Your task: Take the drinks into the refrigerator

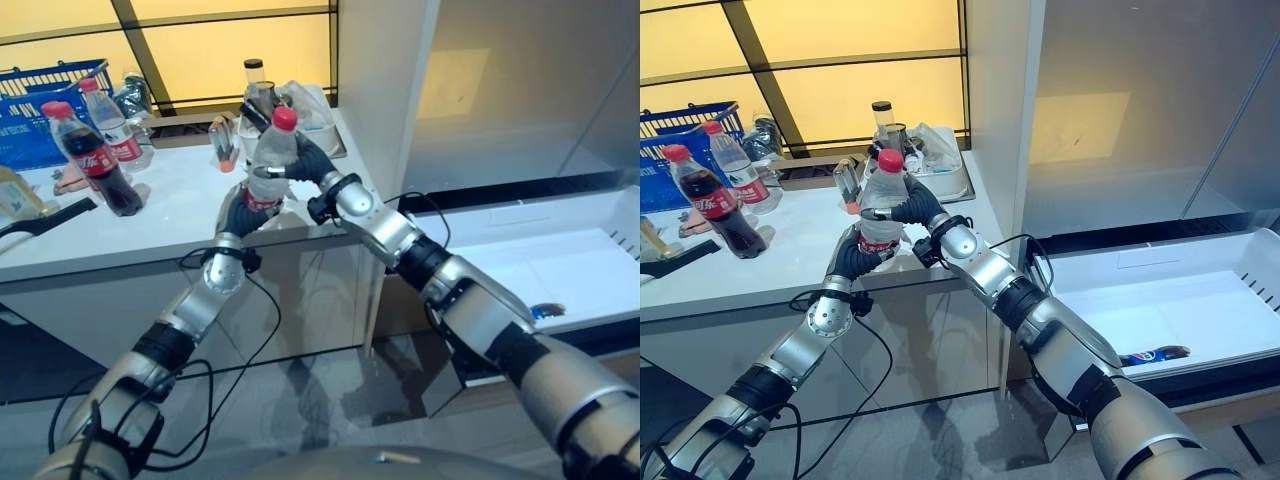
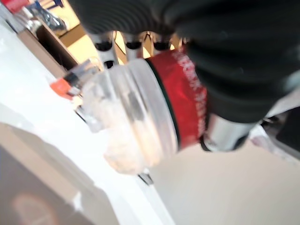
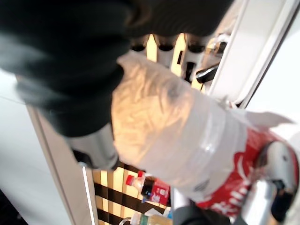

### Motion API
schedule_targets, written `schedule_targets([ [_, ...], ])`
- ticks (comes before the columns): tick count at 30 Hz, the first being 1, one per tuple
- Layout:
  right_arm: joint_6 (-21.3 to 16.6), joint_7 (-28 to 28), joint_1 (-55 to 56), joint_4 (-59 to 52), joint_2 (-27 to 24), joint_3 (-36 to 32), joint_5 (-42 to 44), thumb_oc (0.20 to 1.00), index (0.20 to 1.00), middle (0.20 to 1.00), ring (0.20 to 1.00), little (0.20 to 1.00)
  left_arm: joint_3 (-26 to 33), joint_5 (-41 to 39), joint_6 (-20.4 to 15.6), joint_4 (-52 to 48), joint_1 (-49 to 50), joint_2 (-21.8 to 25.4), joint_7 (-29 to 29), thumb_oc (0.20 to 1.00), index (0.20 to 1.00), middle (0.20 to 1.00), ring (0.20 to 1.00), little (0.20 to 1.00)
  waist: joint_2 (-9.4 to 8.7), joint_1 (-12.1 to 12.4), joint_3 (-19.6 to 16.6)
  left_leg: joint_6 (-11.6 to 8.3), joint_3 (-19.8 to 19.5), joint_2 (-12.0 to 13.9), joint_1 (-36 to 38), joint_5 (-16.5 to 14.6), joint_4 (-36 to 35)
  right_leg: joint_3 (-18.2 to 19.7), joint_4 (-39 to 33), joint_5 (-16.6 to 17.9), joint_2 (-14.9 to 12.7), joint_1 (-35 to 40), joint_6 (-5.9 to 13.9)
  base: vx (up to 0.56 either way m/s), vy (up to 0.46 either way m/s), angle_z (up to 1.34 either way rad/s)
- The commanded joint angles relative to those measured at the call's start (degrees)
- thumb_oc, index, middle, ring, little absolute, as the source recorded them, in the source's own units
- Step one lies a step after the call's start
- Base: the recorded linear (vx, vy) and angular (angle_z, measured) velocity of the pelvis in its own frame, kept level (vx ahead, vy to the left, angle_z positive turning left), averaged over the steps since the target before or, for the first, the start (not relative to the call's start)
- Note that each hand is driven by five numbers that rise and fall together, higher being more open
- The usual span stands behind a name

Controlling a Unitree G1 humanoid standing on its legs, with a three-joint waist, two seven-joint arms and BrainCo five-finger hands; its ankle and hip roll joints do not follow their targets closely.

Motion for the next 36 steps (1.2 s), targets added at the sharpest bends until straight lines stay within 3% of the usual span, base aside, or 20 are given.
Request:
schedule_targets([
  [1, -2.1, 1.57, -5.66, 2.92, 6.51, 3.13, -2.39, 0.2, 0.2, 0.2, 0.2, 0.2, -5.23, 7.58, -6.93, -1.65, -20.15, -2.42, 0.19, 0.2, 0.2, 0.2, 0.2, 0.2, -1.94, 0.56, -1.93, 2.58, 2.08, -3.36, 2.46, -6.2, 0.16, 1.58, 0.45, -4.49, -0.92, 2.05, 1.5, -0.02, 0.013, 0.05],
  [5, -2.2, 1.7, -5.17, 1.7, 5.8, 2.75, -1.29, 0.2, 0.2, 0.2, 0.2, 0.2, -4.85, 6.24, -6.88, -1.67, -19.31, -2.91, -0.28, 0.2, 0.2, 0.2, 0.2, 0.2, -1.91, 0.55, -1.86, 2.62, 2.27, -3.28, 2.27, -6.09, 0.14, 1.85, 0.36, -4.28, -1.0, 1.68, 1.57, -0.01, 0.003, 0.01],
  [8, -2.33, 1.56, -4.62, -0.33, 4.3, 1.9, -0.05, 0.2, 0.2, 0.2, 0.2, 0.2, -4.2, 4.89, -6.91, -1.29, -18.18, -3.21, -0.77, 0.435, 0.435, 0.435, 0.435, 0.435, -1.91, 0.47, -1.64, 2.7, 2.68, -3.26, 2.12, -6.01, 0.16, 2.3, 0.31, -4.06, -1.0, 1.26, 1.59, -0.01, 0.002, 0.0],
  [9, -2.49, 1.49, -4.32, -0.81, 3.82, 1.49, 0.4, 0.2, 0.2, 0.2, 0.2, 0.2, -4.06, 4.74, -6.89, -1.33, -17.95, -3.17, -0.88, 0.517, 0.517, 0.517, 0.517, 0.517, -1.89, 0.45, -1.62, 2.72, 2.77, -3.25, 2.11, -6.02, 0.14, 2.41, 0.3, -4.04, -1.01, 1.24, 1.63, 0.0, 0.0, 0.0],
  [10, -2.55, 1.37, -3.97, -1.34, 3.31, 1.18, 0.77, 0.2, 0.2, 0.2, 0.2, 0.2, -3.86, 4.37, -6.83, -1.3, -17.63, -3.25, -0.94, 0.912, 0.912, 0.912, 0.912, 0.912, -1.86, 0.37, -1.59, 2.74, 2.86, -3.23, 2.14, -6.05, 0.14, 2.52, 0.32, -4.03, -1.01, 1.22, 1.62, 0.0, 0.0, 0.0],
  [11, -2.56, 1.35, -3.81, -1.68, 3.0, 1.05, 1.02, 0.2, 0.2, 0.2, 0.2, 0.2, -3.73, 4.2, -6.81, -1.29, -17.47, -3.28, -0.93, 1.0, 1.0, 1.0, 1.0, 1.0, -1.86, 0.36, -1.57, 2.76, 2.9, -3.22, 2.16, -6.06, 0.14, 2.57, 0.33, -4.01, -1.0, 1.22, 1.62, 0.0, 0.0, 0.0],
  [15, -2.76, 0.65, -3.3, -3.67, 1.07, -0.48, 2.27, 0.2, 0.2, 0.2, 0.2, 0.2, -2.71, 2.04, -6.62, -0.79, -15.38, -3.94, -1.47, 1.0, 1.0, 1.0, 1.0, 1.0, -1.85, 0.26, -1.49, 2.82, 3.13, -3.32, 2.34, -6.14, 0.15, 2.72, 0.32, -3.9, -0.99, 1.34, 1.64, 0.0, 0.0, 0.0],
  [18, -2.49, 0.79, -2.64, -6.9, -2.03, -2.28, 3.02, 0.2, 0.2, 0.2, 0.2, 0.2, 0.33, -6.67, -7.36, -1.65, -9.41, -5.9, -4.23, 1.0, 1.0, 1.0, 1.0, 1.0, -1.95, 0.37, -1.32, 2.87, 3.27, -3.38, 2.39, -6.1, 0.15, 2.79, 0.31, -3.79, -0.95, 1.23, 1.54, 0.0, 0.0, 0.0],
  [21, -2.31, 1.26, -1.56, -9.89, -4.39, -3.1, 3.43, 0.2, 0.2, 0.2, 0.2, 0.2, 2.03, -9.5, -7.36, -2.74, -4.58, -6.96, -5.89, 1.0, 1.0, 1.0, 1.0, 1.0, -1.97, 0.42, -1.18, 2.94, 3.42, -3.35, 2.41, -6.12, 0.15, 3.02, 0.3, -3.74, -0.94, 1.13, 1.51, 0.0, 0.0, 0.0],
  [28, -3.31, 2.35, 0.85, -17.83, -13.3, -6.88, 5.73, 0.2, 0.2, 0.2, 0.2, 0.2, 5.19, -13.76, -6.75, -2.76, 9.82, -8.76, -10.85, 1.0, 1.0, 1.0, 1.0, 1.0, -2.13, 0.64, -0.75, 3.05, 3.89, -3.16, 2.52, -6.2, 0.13, 3.37, 0.3, -3.63, -0.95, 0.86, 1.57, 0.0, 0.001, -0.03],
  [30, -4.04, 2.64, 3.98, -23.11, -19.27, -10.21, 7.15, 0.2, 0.2, 0.2, 0.2, 0.2, 6.78, -16.02, -6.47, -4.07, 16.9, -9.6, -13.25, 1.0, 1.0, 1.0, 1.0, 1.0, -2.33, 0.69, -0.28, 3.15, 4.1, -3.14, 2.21, -6.16, 0.12, 3.62, 0.3, -3.37, -0.93, 0.3, 1.76, 0.0, 0.0, 0.0],
  [36, -4.52, 2.97, 7.78, -27.99, -26.26, -13.74, 6.69, 0.2, 0.2, 0.2, 0.2, 0.2, 8.42, -17.51, -6.15, -6.54, 21.84, -9.48, -15.84, 1.0, 1.0, 1.0, 1.0, 1.0, -2.57, 0.88, 0.15, 3.27, 4.3, -3.08, 1.72, -6.16, 0.13, 3.9, 0.3, -3.18, -0.92, -0.4, 2.01, -0.01, 0.001, -0.03],
])
